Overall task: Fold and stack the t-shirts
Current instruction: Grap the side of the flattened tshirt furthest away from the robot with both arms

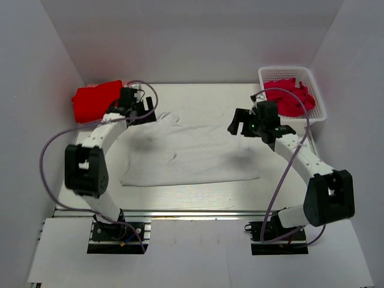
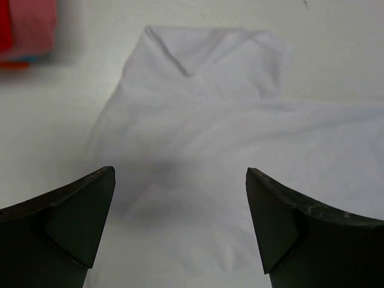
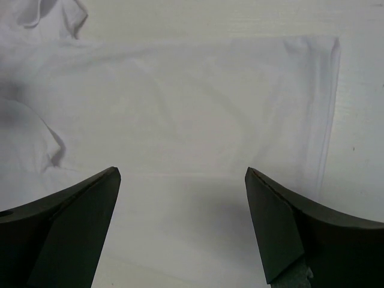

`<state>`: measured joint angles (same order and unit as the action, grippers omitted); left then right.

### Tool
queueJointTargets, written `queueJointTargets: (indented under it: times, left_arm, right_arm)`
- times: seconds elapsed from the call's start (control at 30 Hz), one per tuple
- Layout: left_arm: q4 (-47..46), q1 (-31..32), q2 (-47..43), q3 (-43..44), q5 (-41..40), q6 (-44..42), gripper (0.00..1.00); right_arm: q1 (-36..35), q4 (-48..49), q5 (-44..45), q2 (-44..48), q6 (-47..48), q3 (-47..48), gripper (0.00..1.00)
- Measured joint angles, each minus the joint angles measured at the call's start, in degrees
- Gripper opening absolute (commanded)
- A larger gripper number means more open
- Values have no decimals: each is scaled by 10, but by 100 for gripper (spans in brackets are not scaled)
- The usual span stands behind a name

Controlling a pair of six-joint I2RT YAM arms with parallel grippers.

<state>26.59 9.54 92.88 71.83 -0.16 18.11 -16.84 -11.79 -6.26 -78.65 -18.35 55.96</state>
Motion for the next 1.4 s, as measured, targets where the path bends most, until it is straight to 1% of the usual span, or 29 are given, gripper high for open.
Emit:
queueJointTargets:
  times: [0.1, 0.17, 0.2, 0.33, 0.47, 0.6, 0.8, 0.93, 1.13, 1.2, 1.23, 1.33, 1.37, 1.4]
  left_arm:
    - [2, 1, 116, 95, -14, -46, 100]
    - [2, 1, 177, 140, -17, -79, 100]
    - [10, 1, 207, 166, -15, -98, 98]
    - [16, 9, 283, 226, -13, -163, 95]
    - [16, 22, 313, 239, -19, -209, 95]
    - [18, 33, 341, 270, -54, -228, 94]
    - [28, 37, 417, 394, -139, -219, 91]
    - [36, 37, 456, 449, -170, -210, 90]
    - [34, 35, 476, 469, -176, -200, 89]
    - [33, 35, 481, 479, -171, -198, 83]
    - [29, 35, 485, 483, -167, -197, 74]
    - [22, 33, 490, 483, -151, -195, 62]
    - [21, 33, 491, 483, -148, -195, 52]
    - [20, 33, 492, 483, -141, -194, 45]
  right_arm:
    - [2, 9, 3, -44, 1, 41, 90]
    - [2, 7, 5, -86, 2, 70, 90]
    - [3, 4, 6, -106, 2, 83, 90]
    - [5, -16, 15, -179, 4, 133, 90]
    - [9, -30, 17, -214, 6, 163, 90]
    - [16, -35, 13, -237, 6, 186, 90]
    - [27, -39, -2, -256, 6, 197, 90]
    - [32, -45, -6, -259, 6, 202, 90]
    - [39, -47, -12, -260, 6, 212, 90]
    - [41, -45, -14, -260, 6, 214, 90]
    - [42, -45, -14, -262, 6, 217, 90]
    - [43, -42, -12, -277, 5, 235, 90]
    - [44, -40, -9, -283, 5, 240, 90]
    - [44, -40, -4, -289, 5, 245, 90]
